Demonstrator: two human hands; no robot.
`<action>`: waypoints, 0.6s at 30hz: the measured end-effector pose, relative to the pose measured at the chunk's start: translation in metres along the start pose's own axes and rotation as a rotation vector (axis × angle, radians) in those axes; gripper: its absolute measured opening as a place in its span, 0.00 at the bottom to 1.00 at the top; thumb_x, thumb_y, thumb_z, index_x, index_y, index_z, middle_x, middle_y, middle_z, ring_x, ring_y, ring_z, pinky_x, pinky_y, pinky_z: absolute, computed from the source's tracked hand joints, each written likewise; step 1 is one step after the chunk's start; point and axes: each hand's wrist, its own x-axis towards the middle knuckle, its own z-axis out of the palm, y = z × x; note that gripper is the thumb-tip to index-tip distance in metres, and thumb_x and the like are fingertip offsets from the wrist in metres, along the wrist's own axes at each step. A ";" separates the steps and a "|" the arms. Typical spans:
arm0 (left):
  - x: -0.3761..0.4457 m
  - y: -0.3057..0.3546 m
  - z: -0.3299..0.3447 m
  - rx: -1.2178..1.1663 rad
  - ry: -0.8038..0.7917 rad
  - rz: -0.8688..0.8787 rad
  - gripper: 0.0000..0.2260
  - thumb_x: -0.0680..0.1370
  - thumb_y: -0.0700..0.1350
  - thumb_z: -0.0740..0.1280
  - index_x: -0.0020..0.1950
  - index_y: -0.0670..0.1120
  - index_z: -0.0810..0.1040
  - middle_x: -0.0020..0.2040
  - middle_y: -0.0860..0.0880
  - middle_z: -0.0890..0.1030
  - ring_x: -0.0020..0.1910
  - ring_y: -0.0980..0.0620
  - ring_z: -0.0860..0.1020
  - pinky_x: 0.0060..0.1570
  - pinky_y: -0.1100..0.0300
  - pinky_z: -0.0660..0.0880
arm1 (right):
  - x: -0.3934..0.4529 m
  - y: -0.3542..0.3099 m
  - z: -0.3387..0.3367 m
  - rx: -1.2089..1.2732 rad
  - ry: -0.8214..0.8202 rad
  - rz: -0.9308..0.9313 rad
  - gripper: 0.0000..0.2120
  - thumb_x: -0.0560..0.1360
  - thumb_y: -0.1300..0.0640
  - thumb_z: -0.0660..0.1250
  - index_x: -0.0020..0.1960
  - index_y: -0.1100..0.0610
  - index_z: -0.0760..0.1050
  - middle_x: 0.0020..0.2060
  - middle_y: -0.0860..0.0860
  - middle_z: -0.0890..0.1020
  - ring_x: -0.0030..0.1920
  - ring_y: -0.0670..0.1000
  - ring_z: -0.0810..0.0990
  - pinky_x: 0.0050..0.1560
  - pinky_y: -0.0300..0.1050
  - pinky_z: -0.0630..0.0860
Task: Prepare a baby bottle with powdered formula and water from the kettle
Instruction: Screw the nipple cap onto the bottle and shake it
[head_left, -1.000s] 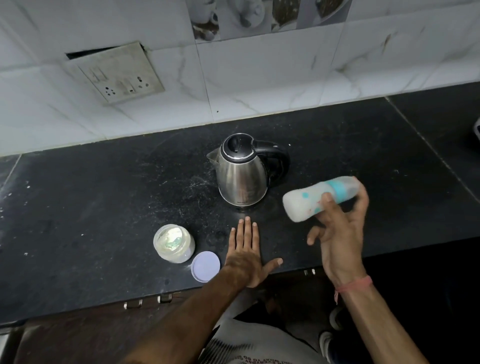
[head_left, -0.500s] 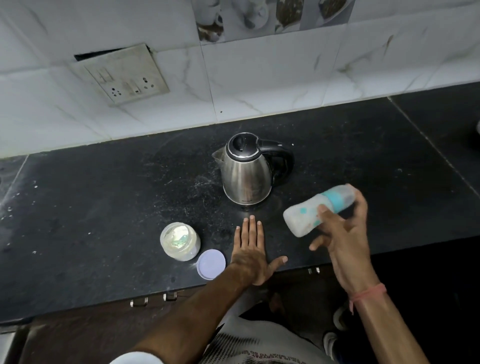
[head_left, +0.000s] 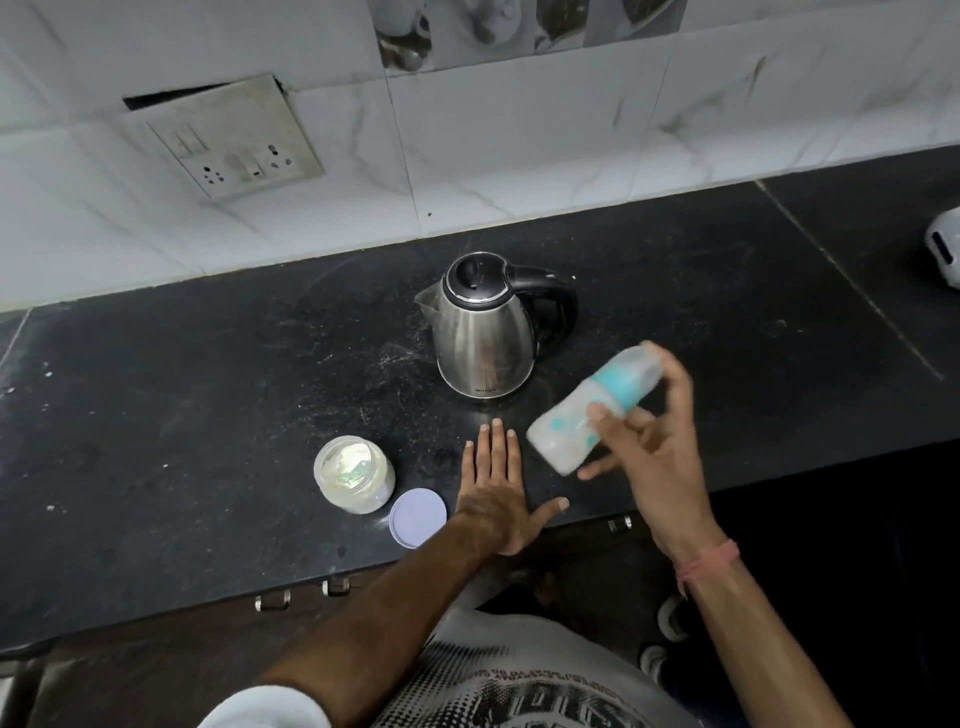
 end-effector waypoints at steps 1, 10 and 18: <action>0.000 0.000 0.001 0.001 -0.003 0.003 0.56 0.82 0.82 0.43 0.90 0.39 0.28 0.88 0.36 0.25 0.89 0.37 0.26 0.87 0.37 0.29 | -0.003 0.001 0.000 -0.011 -0.001 -0.014 0.39 0.78 0.61 0.75 0.83 0.47 0.61 0.59 0.51 0.88 0.55 0.60 0.90 0.32 0.47 0.86; 0.002 -0.004 0.002 -0.036 0.010 0.019 0.57 0.82 0.82 0.45 0.90 0.40 0.28 0.89 0.37 0.26 0.89 0.38 0.25 0.87 0.38 0.28 | -0.003 -0.018 -0.004 0.045 0.168 -0.112 0.36 0.80 0.59 0.73 0.84 0.48 0.60 0.61 0.50 0.87 0.58 0.57 0.89 0.34 0.47 0.87; 0.001 -0.008 0.002 -0.047 0.010 0.042 0.57 0.81 0.83 0.46 0.89 0.41 0.28 0.88 0.39 0.24 0.88 0.39 0.24 0.87 0.38 0.29 | -0.012 -0.007 0.012 0.143 0.236 -0.068 0.34 0.84 0.59 0.71 0.84 0.47 0.59 0.66 0.54 0.86 0.62 0.63 0.88 0.35 0.48 0.87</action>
